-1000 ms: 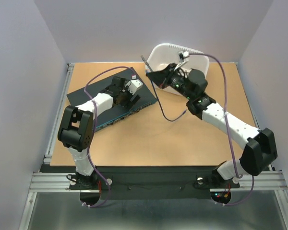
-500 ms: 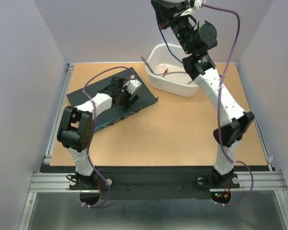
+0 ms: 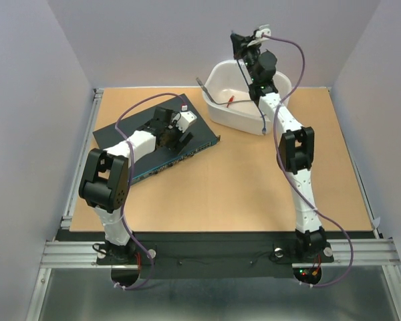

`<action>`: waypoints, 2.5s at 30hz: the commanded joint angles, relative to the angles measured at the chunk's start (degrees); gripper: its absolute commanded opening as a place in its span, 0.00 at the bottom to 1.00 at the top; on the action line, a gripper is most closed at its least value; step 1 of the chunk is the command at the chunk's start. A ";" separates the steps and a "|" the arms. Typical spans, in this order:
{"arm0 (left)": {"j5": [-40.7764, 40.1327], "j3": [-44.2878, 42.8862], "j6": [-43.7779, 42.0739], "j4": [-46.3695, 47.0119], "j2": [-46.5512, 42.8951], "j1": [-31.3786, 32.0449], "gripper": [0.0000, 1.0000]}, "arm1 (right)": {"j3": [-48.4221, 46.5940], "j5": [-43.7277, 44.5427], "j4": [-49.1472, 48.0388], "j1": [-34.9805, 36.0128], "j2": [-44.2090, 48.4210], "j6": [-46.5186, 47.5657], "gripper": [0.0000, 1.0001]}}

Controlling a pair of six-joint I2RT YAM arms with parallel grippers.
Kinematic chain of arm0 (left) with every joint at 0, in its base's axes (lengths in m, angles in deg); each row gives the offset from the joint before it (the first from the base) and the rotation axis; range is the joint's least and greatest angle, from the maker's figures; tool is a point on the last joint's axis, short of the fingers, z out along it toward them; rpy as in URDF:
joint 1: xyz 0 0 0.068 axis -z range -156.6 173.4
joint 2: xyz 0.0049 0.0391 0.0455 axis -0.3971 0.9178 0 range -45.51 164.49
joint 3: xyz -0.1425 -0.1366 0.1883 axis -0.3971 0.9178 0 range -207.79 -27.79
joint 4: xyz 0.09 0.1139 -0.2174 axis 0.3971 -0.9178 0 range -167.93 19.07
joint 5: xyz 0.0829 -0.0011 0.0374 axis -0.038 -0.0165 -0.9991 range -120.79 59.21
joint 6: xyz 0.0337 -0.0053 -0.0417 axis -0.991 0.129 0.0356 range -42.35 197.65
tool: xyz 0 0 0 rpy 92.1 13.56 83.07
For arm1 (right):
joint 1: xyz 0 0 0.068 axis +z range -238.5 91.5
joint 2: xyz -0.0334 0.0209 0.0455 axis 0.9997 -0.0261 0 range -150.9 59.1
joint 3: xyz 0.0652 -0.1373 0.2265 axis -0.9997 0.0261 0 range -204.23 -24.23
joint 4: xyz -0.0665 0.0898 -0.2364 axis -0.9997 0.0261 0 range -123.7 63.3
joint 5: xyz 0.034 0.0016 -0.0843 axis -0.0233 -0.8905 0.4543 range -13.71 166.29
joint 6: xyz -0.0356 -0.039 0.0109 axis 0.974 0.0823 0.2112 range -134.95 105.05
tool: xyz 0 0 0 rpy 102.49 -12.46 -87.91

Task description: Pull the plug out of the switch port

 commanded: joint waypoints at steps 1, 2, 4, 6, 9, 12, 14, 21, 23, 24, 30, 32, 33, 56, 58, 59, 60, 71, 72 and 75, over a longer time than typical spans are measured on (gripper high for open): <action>-0.36 1.21 -0.72 -1.16 -2.39 -0.50 0.95 | 1.26 -0.33 -4.94 0.60 0.31 3.66 0.01; -0.36 1.21 -0.63 -1.16 -2.22 -0.58 0.95 | 3.01 -0.94 -4.41 0.25 -0.04 3.92 0.00; -0.36 1.12 -0.63 -1.25 -1.96 -0.50 0.95 | 3.55 -1.91 -0.91 -0.02 -0.83 4.80 0.00; -0.10 1.03 -0.63 -1.25 -2.04 -0.50 0.95 | 7.21 -4.45 2.17 -0.02 -0.40 5.42 0.00; -0.09 0.86 -0.63 -1.25 -1.95 -0.50 0.95 | 13.73 -6.40 2.27 -0.02 2.68 3.58 0.00; -0.09 0.68 -0.63 -1.43 -1.78 -0.50 0.95 | 20.15 -3.78 2.45 -0.10 4.44 3.57 0.20; -0.01 0.68 -0.71 -1.51 -2.04 -0.50 0.95 | 22.53 -3.32 2.88 -0.02 5.84 4.54 0.71; -0.09 -0.02 -0.72 -2.30 -2.74 -0.50 0.95 | 25.08 -4.12 7.10 -0.10 13.57 2.17 1.00; -0.09 -0.11 -0.80 -2.39 -3.01 -0.50 0.95 | 26.22 -3.68 8.07 -0.02 17.70 1.29 1.00; -0.01 -0.02 -0.72 -2.48 -3.36 -0.41 0.95 | 27.27 -2.98 8.86 -0.02 19.10 0.07 1.00; -0.36 0.77 -1.42 -2.75 -4.94 -0.50 0.95 | 39.29 1.24 17.04 2.70 34.65 -3.63 0.98; -0.27 1.29 -1.59 -2.92 -5.38 -0.67 0.95 | 49.05 3.43 16.95 5.33 41.22 -4.33 0.98; -0.18 1.56 -1.59 -3.01 -5.73 -1.20 0.95 | 52.65 5.10 17.04 6.30 43.18 -5.47 0.98; 3.33 4.72 1.57 -0.29 -4.59 -5.68 0.95 | 88.72 8.54 -8.79 28.45 34.71 -55.91 0.72; 3.68 4.81 1.75 -0.20 -4.33 -5.60 0.95 | 88.28 8.89 -11.52 29.51 31.97 -58.56 0.67; 3.42 4.99 1.66 -0.20 -4.33 -5.60 0.95 | 87.76 9.07 -12.05 29.95 30.99 -57.87 0.65; 3.34 5.07 1.74 -0.11 -4.33 -5.60 0.94 | 86.62 9.85 -12.14 30.56 29.85 -55.34 0.63; 5.00 5.60 2.62 -0.37 -4.59 -5.60 0.94 | 87.67 9.87 -13.19 31.18 26.16 -59.69 0.54; 5.09 5.69 2.62 -0.37 -4.50 -5.60 0.94 | 86.88 9.34 -13.98 31.18 23.63 -60.66 0.54; 5.44 6.13 2.89 -0.11 -4.33 -5.51 0.94 | 84.77 11.86 -15.21 31.18 21.06 -65.23 0.52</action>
